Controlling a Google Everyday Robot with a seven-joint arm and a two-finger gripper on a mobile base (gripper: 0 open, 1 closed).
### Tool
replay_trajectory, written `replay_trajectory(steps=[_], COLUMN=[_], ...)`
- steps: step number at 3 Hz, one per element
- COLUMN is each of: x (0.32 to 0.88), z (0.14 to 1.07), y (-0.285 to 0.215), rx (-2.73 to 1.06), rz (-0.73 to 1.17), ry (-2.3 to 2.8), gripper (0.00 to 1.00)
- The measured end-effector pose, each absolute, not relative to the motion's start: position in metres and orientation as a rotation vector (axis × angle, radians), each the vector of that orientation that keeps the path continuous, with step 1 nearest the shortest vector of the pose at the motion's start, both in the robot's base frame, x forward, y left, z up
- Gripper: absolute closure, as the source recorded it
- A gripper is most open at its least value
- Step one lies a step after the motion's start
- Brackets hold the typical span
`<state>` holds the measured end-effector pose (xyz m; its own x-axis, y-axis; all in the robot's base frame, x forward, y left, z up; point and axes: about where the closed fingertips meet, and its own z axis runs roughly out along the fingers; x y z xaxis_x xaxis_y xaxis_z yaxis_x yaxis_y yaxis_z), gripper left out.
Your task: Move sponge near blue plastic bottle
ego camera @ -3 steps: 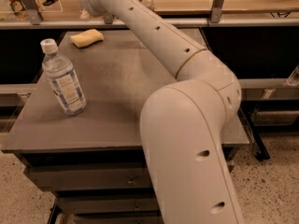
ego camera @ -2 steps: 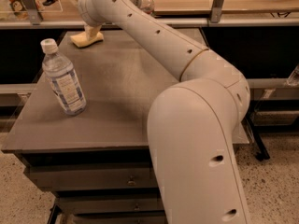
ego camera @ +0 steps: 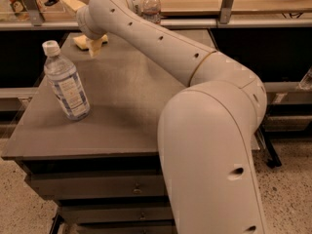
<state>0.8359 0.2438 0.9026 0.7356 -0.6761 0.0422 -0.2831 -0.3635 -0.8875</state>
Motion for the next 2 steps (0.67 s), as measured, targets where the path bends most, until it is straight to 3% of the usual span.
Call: replay_trajectory(steps=[2], x=[0.8359], z=[0.9001], y=[0.2429], rx=[-1.907], rz=[-0.553], ry=[0.761], gripper=[0.00])
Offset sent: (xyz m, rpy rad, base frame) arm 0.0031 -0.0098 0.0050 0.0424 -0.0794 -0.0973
